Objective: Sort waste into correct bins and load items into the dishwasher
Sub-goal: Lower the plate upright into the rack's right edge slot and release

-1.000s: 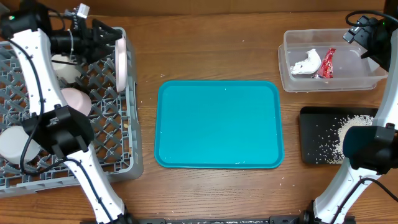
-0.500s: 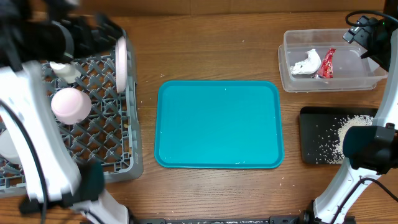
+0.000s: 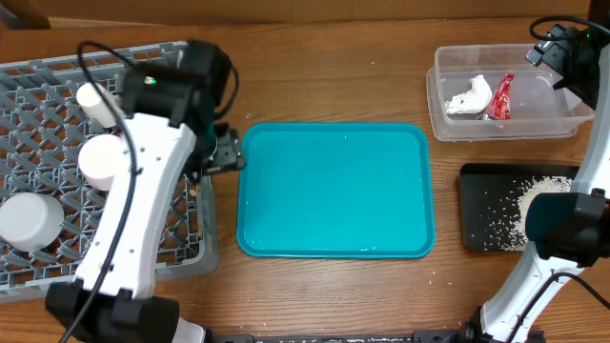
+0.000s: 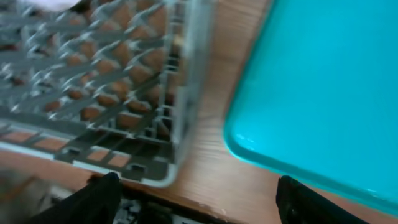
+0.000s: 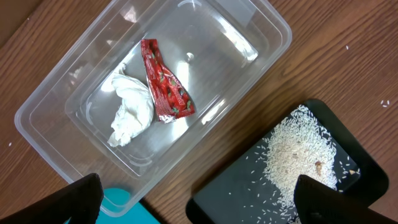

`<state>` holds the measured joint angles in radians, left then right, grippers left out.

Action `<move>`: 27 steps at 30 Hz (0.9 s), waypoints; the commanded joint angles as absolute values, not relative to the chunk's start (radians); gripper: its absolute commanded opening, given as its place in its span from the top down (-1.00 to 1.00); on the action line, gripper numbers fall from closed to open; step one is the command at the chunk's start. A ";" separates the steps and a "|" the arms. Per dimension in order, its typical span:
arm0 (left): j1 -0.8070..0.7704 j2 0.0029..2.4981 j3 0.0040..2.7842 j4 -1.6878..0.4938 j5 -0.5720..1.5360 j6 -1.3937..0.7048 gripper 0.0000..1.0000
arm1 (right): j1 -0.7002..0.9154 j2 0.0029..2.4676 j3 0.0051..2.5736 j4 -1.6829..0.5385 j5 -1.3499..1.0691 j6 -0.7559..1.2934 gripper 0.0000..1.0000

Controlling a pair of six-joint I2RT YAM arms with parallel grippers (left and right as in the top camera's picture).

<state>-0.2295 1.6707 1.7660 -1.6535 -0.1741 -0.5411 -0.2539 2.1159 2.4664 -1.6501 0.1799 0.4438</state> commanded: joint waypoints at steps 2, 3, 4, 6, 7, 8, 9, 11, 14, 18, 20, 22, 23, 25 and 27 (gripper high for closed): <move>-0.232 1.655 1.615 -1.562 -0.325 -0.685 -0.58 | -0.253 2.087 2.473 -1.647 0.179 0.441 -1.00; -0.232 1.655 1.576 -1.525 -0.341 -0.699 -0.55 | -0.253 2.087 2.473 -1.647 0.178 0.441 -0.99; -0.231 1.655 1.546 -1.495 -0.357 -0.716 -0.51 | -0.253 2.087 2.473 -1.647 0.179 0.441 -0.99; -0.226 1.656 1.487 -1.432 -0.379 -0.738 -0.43 | -0.253 2.087 2.473 -1.647 0.179 0.441 -0.99; -0.221 1.655 1.452 -1.390 -0.379 -0.738 -0.40 | -0.253 2.087 2.473 -1.647 0.179 0.441 -0.99; -0.217 1.655 1.425 -1.359 -0.377 -0.738 -0.34 | -0.253 2.087 2.473 -1.647 0.179 0.441 -1.00; -0.213 1.655 1.401 -1.332 -0.377 -0.738 -0.23 | -0.253 2.087 2.473 -1.647 0.179 0.441 -0.99; -0.202 1.656 1.341 -1.274 -0.376 -0.738 -0.15 | -0.253 2.087 2.473 -1.647 0.179 0.441 -1.00; -0.192 1.656 1.283 -1.226 -0.364 -0.738 -0.15 | -0.253 2.087 2.473 -1.647 0.179 0.441 -1.00; -0.189 1.656 1.234 -1.206 -0.313 -0.737 -0.16 | -0.253 2.087 2.473 -1.647 0.179 0.441 -0.99; -0.189 1.656 1.199 -1.206 -0.301 -0.737 -0.16 | -0.253 2.087 2.473 -1.647 0.179 0.441 -0.99; -0.189 1.656 1.172 -1.203 -0.295 -0.737 -0.06 | -0.253 2.087 2.473 -1.647 0.179 0.441 -0.99; -0.189 1.656 1.158 -1.200 -0.295 -0.737 -0.03 | -0.253 2.087 2.473 -1.647 0.178 0.441 -0.99; -0.189 1.656 1.131 -1.199 -0.291 -0.737 -0.01 | -0.253 2.087 2.473 -1.647 0.179 0.441 -1.00; -0.189 1.656 1.113 -1.203 -0.286 -0.737 0.04 | -0.253 2.087 2.473 -1.647 0.179 0.441 -1.00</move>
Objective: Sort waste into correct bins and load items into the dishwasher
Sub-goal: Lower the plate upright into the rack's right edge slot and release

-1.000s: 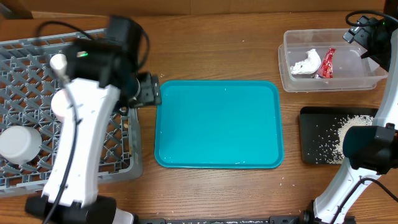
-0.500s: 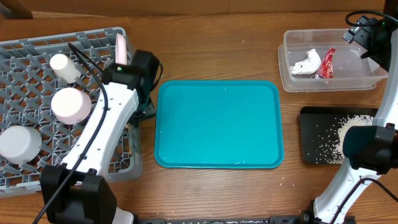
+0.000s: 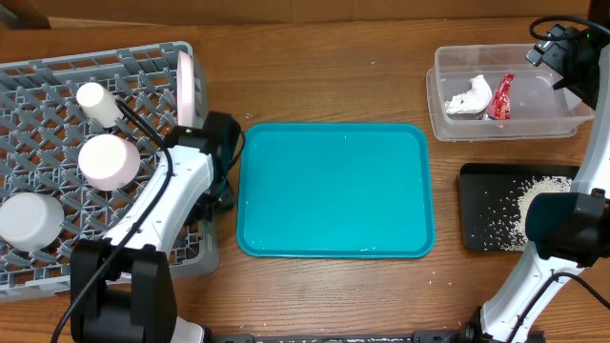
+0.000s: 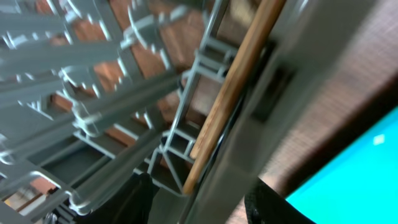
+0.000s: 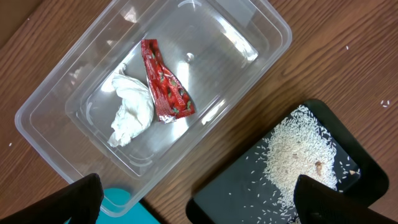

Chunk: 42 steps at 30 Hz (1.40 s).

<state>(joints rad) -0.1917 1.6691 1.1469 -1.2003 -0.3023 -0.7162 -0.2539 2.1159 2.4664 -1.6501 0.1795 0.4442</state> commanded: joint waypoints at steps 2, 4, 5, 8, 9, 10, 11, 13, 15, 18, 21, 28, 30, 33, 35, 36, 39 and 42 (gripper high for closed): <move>-0.189 1.656 1.099 -1.210 -0.287 -0.737 0.19 | -0.253 2.087 2.473 -1.647 0.179 0.441 -1.00; -0.189 1.656 1.094 -1.223 -0.287 -0.738 0.27 | -0.253 2.087 2.473 -1.647 0.179 0.441 -1.00; -0.189 1.656 1.094 -1.230 -0.288 -0.738 0.35 | -0.253 2.087 2.473 -1.647 0.179 0.441 -0.99; -0.189 1.656 1.094 -1.253 -0.300 -0.738 0.49 | -0.253 2.087 2.473 -1.647 0.179 0.441 -0.99; -0.189 1.656 1.094 -1.260 -0.309 -0.737 0.56 | -0.253 2.087 2.473 -1.647 0.179 0.441 -0.99; -0.189 1.656 1.094 -1.272 -0.324 -0.737 0.58 | -0.253 2.087 2.473 -1.647 0.179 0.441 -1.00; -0.189 1.656 1.094 -1.283 -0.337 -0.737 0.59 | -0.253 2.087 2.473 -1.647 0.179 0.441 -0.99; -0.189 1.656 1.094 -1.299 -0.350 -0.738 0.58 | -0.253 2.087 2.473 -1.647 0.179 0.441 -0.99; -0.189 1.656 1.094 -1.306 -0.348 -0.738 0.56 | -0.253 2.087 2.473 -1.647 0.179 0.441 -0.99; -0.189 1.656 1.094 -1.324 -0.360 -0.738 0.52 | -0.253 2.087 2.473 -1.647 0.179 0.441 -1.00; -0.189 1.656 1.094 -1.343 -0.381 -0.738 0.57 | -0.253 2.087 2.473 -1.647 0.179 0.441 -1.00; -0.189 1.656 1.094 -1.355 -0.400 -0.738 0.27 | -0.253 2.087 2.473 -1.647 0.179 0.441 -0.99; -0.189 1.656 1.094 -1.364 -0.404 -0.738 0.25 | -0.253 2.087 2.473 -1.647 0.179 0.441 -1.00; -0.189 1.656 1.094 -1.369 -0.405 -0.738 0.23 | -0.253 2.087 2.473 -1.647 0.179 0.441 -0.99; -0.189 1.656 1.094 -1.385 -0.416 -0.747 0.11 | -0.253 2.087 2.473 -1.647 0.179 0.441 -1.00; -0.189 1.656 1.094 -1.394 -0.423 -0.761 0.08 | -0.253 2.087 2.473 -1.647 0.179 0.441 -1.00; -0.189 1.655 1.094 -1.432 -0.461 -0.834 -0.02 | -0.253 2.087 2.473 -1.647 0.179 0.441 -0.99; -0.189 1.655 1.094 -1.454 -0.482 -0.880 -0.07 | -0.253 2.087 2.473 -1.647 0.179 0.441 -0.99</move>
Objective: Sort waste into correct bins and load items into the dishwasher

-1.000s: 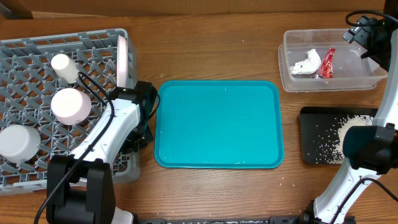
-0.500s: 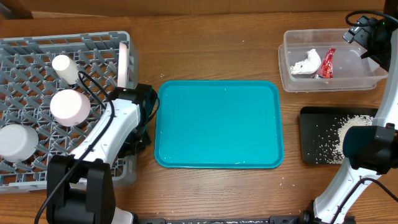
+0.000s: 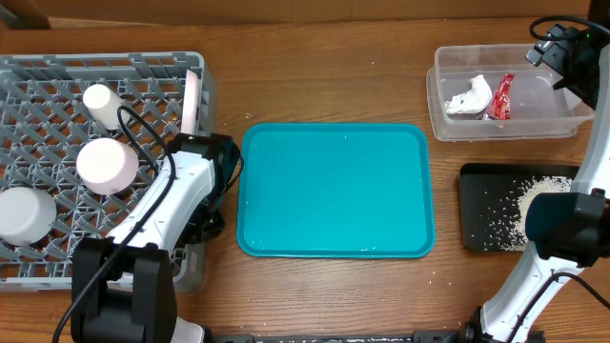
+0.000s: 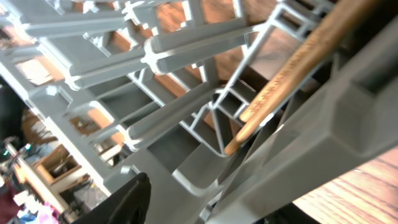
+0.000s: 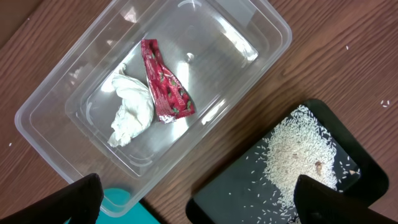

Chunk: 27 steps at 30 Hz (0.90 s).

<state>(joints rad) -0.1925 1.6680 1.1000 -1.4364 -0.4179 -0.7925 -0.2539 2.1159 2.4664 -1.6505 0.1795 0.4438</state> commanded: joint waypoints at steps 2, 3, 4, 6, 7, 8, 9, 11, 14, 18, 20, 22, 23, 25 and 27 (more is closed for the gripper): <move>-0.189 1.655 1.095 -1.458 -0.479 -0.880 -0.08 | -0.253 2.087 2.473 -1.647 0.179 0.441 -0.99; -0.189 1.655 1.096 -1.459 -0.475 -0.879 -0.08 | -0.253 2.087 2.473 -1.647 0.179 0.441 -1.00; -0.189 1.655 1.097 -1.458 -0.466 -0.879 -0.08 | -0.253 2.087 2.473 -1.647 0.179 0.441 -1.00; -0.189 1.655 1.098 -1.458 -0.450 -0.879 -0.09 | -0.253 2.087 2.473 -1.647 0.179 0.441 -1.00; -0.189 1.655 1.101 -1.459 -0.442 -0.879 -0.10 | -0.253 2.087 2.473 -1.647 0.179 0.441 -1.00; -0.189 1.655 1.106 -1.460 -0.437 -0.878 -0.08 | -0.253 2.087 2.473 -1.647 0.179 0.441 -0.99; -0.189 1.655 1.115 -1.464 -0.432 -0.875 -0.08 | -0.253 2.087 2.473 -1.647 0.179 0.441 -1.00; -0.190 1.654 1.147 -1.475 -0.416 -0.875 -0.08 | -0.253 2.087 2.473 -1.647 0.179 0.441 -0.99; -0.191 1.653 1.242 -1.522 -0.396 -0.875 -0.10 | -0.253 2.087 2.473 -1.647 0.179 0.441 -1.00; -0.191 1.638 1.412 -1.579 -0.313 -0.815 -0.15 | -0.253 2.087 2.473 -1.647 0.179 0.441 -1.00; -0.191 1.613 1.481 -1.575 -0.224 -0.730 -0.15 | -0.253 2.087 2.473 -1.647 0.179 0.441 -1.00; -0.191 1.570 1.535 -1.568 -0.120 -0.635 -0.17 | -0.253 2.087 2.473 -1.647 0.179 0.441 -1.00; -0.191 1.546 1.548 -1.565 -0.080 -0.598 -0.17 | -0.253 2.087 2.473 -1.647 0.179 0.441 -1.00; -0.191 1.473 1.555 -1.559 -0.021 -0.527 -0.20 | -0.253 2.087 2.473 -1.647 0.179 0.441 -0.99; -0.191 1.394 1.552 -1.571 -0.006 -0.491 -0.28 | -0.253 2.087 2.473 -1.647 0.179 0.441 -0.99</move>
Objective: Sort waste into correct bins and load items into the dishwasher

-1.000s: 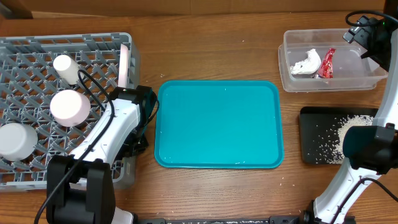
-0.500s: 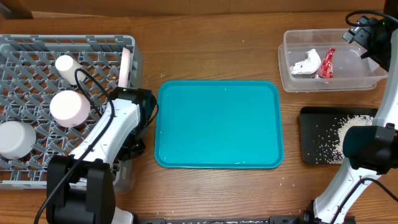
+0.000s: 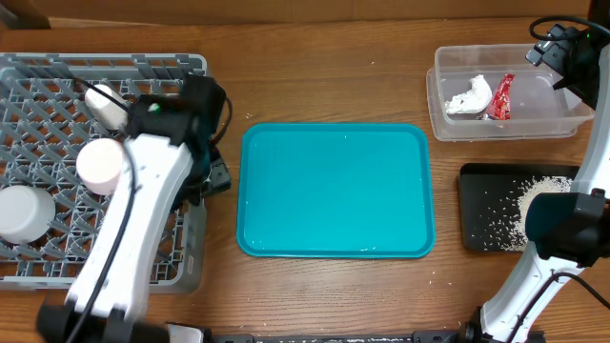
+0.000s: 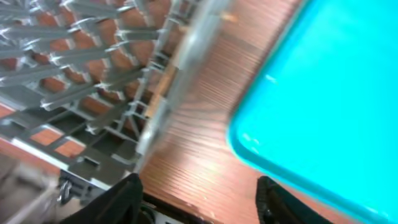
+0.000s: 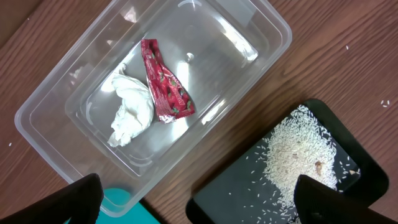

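Note:
The grey dish rack stands at the left and holds a white cup, a pink cup and a small white cup. My left gripper hangs open and empty over the strip of table between the rack's right wall and the bare teal tray. A tan wooden stick shows inside that wall. High at the back right, my right gripper is open and empty above the clear bin, which holds a white tissue and a red wrapper.
A black tray with a heap of rice lies at the right, below the clear bin. The left arm crosses the rack's right part and hides what stands there. The table's front edge is close under the left gripper.
My left gripper was down against the rack's right wall, close to the wooden stick. Now it is higher, open, with rack edge, table and tray below it. The right arm has not moved.
First my left gripper was open above the gap between a skewed rack and the tray. Then it was low at the rack's right wall, a pink plate standing in the rack. Later the rack lay square to the table. Now the gripper is raised again.

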`<state>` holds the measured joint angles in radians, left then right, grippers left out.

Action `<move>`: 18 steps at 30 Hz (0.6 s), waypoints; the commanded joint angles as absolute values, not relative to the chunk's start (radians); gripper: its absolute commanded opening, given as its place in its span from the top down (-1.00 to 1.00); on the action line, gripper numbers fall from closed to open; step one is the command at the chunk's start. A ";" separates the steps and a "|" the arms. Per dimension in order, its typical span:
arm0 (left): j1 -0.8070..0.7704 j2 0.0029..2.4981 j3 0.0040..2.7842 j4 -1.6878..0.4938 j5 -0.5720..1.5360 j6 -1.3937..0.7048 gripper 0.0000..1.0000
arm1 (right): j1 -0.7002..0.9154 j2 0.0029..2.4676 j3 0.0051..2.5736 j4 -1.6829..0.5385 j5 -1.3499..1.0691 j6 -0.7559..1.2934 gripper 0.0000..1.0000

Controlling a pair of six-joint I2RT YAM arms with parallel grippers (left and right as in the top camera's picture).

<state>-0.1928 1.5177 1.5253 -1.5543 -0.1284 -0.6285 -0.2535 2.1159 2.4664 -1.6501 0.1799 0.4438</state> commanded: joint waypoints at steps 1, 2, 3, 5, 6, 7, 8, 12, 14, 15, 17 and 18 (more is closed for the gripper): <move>-0.192 1.349 1.551 -1.586 -0.001 -0.483 -0.38 | -0.253 2.087 2.473 -1.647 0.179 0.441 -0.99; -0.198 1.294 1.546 -1.606 0.001 -0.478 -0.45 | -0.253 2.087 2.473 -1.647 0.179 0.441 -1.00; -0.207 1.230 1.539 -1.623 0.001 -0.478 -0.51 | -0.253 2.087 2.473 -1.647 0.179 0.441 -0.99; -0.232 1.111 1.514 -1.623 0.005 -0.480 -0.62 | -0.253 2.087 2.473 -1.647 0.179 0.441 -1.00; -0.246 1.047 1.498 -1.617 0.014 -0.487 -0.70 | -0.253 2.087 2.473 -1.647 0.179 0.441 -1.00; -0.260 0.986 1.484 -1.610 0.021 -0.498 -0.71 | -0.253 2.087 2.473 -1.647 0.179 0.441 -0.99; -0.273 0.924 1.467 -1.607 0.026 -0.516 -0.74 | -0.253 2.087 2.473 -1.647 0.179 0.441 -1.00; -0.289 0.691 1.397 -1.637 0.037 -0.695 -1.00 | -0.253 2.087 2.473 -1.647 0.179 0.441 -1.00; -0.289 0.572 1.387 -1.650 0.045 -0.803 -1.00 | -0.253 2.087 2.473 -1.647 0.179 0.441 -0.99; -0.289 0.536 1.388 -1.650 0.045 -0.805 -1.00 | -0.253 2.087 2.473 -1.648 0.179 0.441 -0.99; -0.289 0.470 1.388 -1.650 0.045 -0.805 -0.99 | -0.253 2.087 2.473 -1.647 0.179 0.441 -1.00; -0.289 0.442 1.388 -1.650 0.045 -0.805 -0.99 | -0.253 2.087 2.473 -1.647 0.179 0.441 -0.99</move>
<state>-0.2821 0.5282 1.3991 -1.6547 0.0280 -0.7223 -0.2539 2.1159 2.4664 -1.6501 0.1795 0.4438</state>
